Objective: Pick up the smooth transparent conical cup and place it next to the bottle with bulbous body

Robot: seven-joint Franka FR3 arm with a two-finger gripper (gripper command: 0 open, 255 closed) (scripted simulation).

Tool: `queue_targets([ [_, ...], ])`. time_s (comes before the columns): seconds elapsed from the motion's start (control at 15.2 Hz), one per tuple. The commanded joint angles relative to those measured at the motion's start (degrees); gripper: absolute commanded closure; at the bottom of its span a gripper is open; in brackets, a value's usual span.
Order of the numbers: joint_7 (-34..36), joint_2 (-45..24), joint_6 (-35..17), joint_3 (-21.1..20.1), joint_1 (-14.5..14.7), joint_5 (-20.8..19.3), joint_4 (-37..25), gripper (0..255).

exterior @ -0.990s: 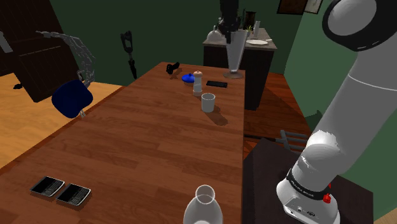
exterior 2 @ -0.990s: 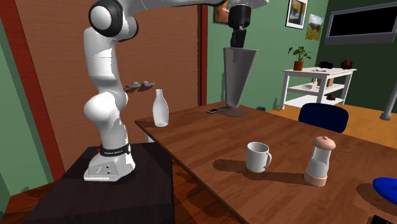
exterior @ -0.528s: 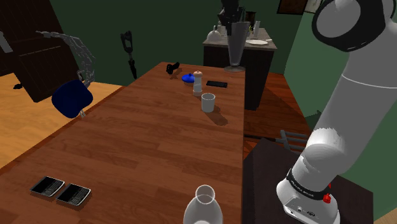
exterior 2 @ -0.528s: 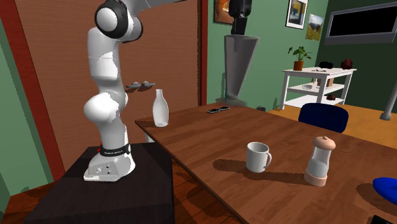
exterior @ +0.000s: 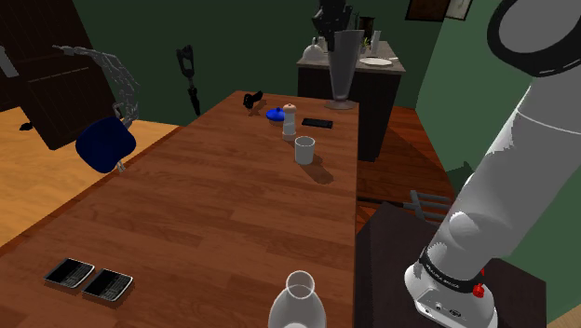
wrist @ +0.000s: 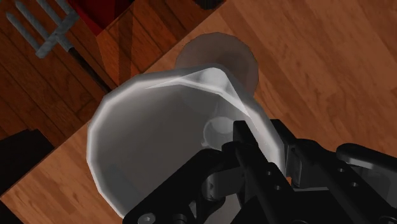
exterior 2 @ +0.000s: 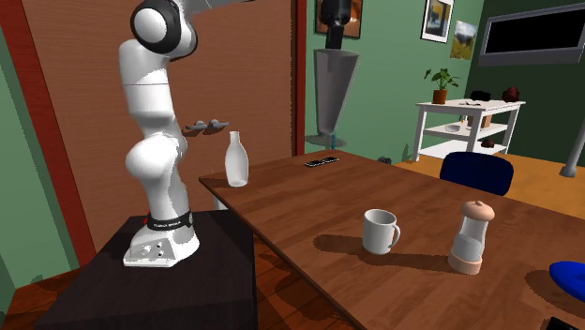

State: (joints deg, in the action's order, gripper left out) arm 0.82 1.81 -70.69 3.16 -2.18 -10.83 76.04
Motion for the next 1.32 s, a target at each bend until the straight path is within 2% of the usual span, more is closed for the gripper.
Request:
queue_targets([
  [0.0,2.74,2.09,0.68,-1.39,1.28,0.11,1.88,255],
  [0.59,15.69,8.54,2.64,-8.53,6.67,2.39,8.47,255],
  [1.25,31.03,9.44,5.39,-17.52,12.22,6.23,8.42,255],
])
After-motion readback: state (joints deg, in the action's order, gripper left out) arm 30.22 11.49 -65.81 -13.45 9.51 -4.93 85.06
